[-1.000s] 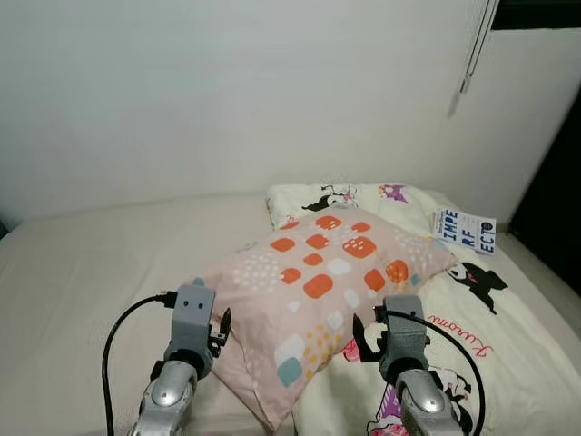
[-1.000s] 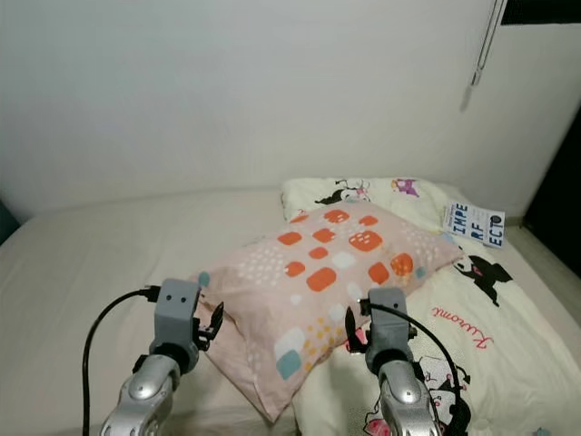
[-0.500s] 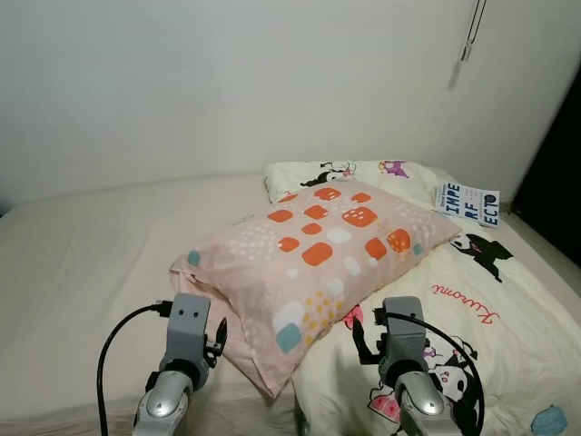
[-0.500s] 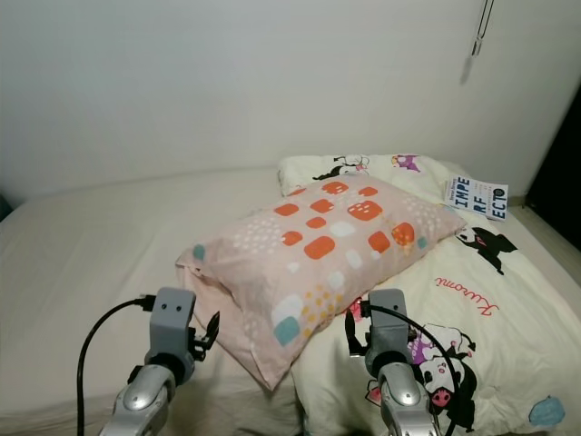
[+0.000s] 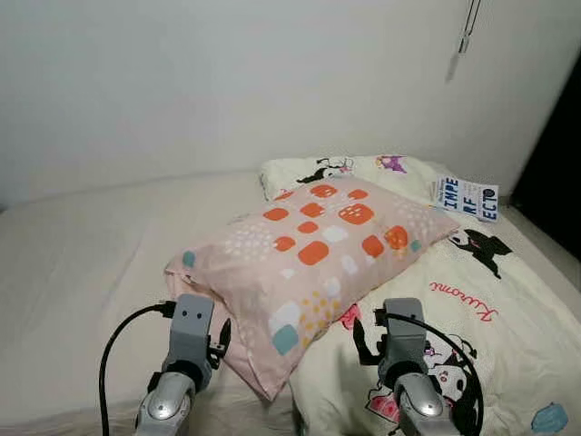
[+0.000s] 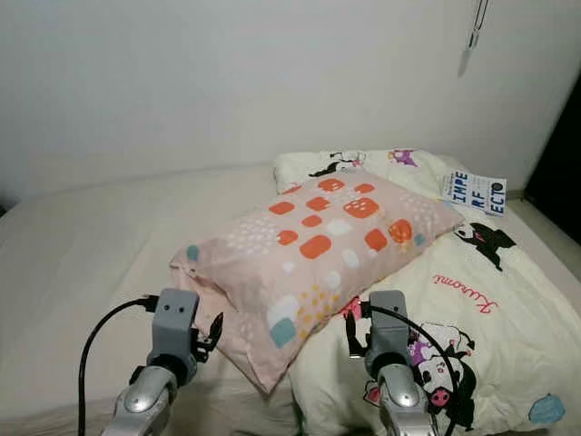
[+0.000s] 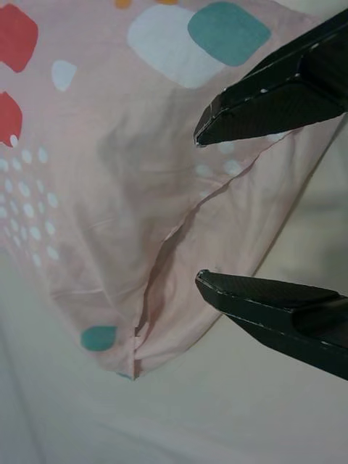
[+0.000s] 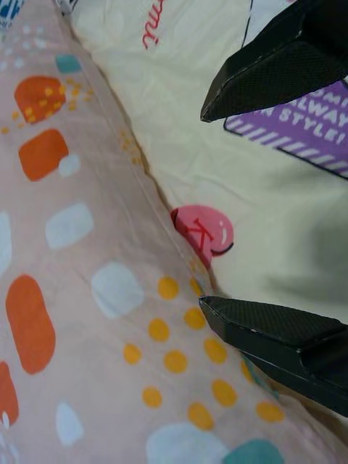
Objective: Clean up the room
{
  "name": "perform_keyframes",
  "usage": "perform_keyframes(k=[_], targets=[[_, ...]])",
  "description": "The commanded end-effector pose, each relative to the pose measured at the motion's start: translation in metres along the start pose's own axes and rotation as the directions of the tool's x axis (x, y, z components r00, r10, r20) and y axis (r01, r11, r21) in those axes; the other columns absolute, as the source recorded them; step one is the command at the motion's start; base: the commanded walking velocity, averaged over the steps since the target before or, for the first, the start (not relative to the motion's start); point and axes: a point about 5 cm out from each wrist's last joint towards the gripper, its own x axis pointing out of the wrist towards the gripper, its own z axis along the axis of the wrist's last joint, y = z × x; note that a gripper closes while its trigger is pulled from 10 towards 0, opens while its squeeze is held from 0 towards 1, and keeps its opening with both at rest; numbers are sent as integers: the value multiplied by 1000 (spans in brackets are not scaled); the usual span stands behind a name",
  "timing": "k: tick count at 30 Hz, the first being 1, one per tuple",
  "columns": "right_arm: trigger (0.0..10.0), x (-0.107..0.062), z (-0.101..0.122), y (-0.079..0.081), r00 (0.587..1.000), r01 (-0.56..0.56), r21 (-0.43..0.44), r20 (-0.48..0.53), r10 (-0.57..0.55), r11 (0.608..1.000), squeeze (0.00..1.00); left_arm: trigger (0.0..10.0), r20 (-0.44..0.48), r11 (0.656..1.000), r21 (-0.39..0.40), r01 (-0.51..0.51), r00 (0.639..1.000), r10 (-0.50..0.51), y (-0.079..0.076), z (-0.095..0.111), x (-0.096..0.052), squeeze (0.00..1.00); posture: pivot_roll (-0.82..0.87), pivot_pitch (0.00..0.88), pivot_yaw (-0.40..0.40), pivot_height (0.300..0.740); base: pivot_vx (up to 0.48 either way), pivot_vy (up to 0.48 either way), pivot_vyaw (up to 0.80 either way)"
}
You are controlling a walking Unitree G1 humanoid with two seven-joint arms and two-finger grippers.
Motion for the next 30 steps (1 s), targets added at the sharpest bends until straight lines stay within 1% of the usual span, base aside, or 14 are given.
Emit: perform_keyframes(k=[1, 18, 20, 24, 30], targets=[[10000, -3, -7, 2, 1000, 1, 10, -20, -1, 1000, 0, 10000, -51, 1000, 2, -19, 999, 19, 4, -8, -4, 0, -4, 135, 57, 636, 0, 0, 0], [10000, -3, -9, 2, 1000, 5, 7, -27, -5, 1000, 0, 10000, -63, 1000, 18, -25, 998, 26, 6, -9, -5, 0, 2, 138, 57, 636, 0, 0, 0], [10000, -3, -9, 2, 1000, 8, 10, -27, -7, 1000, 0, 10000, -59, 999, 41, -16, 998, 18, 6, -9, -4, 0, 3, 138, 57, 636, 0, 0, 0], [10000, -2, -6, -1, 1000, 11, 40, -14, -11, 999, 0, 10000, -43, 999, 45, -6, 999, 8, 13, -2, 3, 0, 3, 136, 57, 621, 0, 0, 0], [10000, -1, -4, -3, 1000, 17, 29, -11, -17, 999, 0, 10000, -17, 999, 35, 15, 1000, -15, 18, 5, 8, 0, 0, 136, 58, 601, 0, 0, 0]])
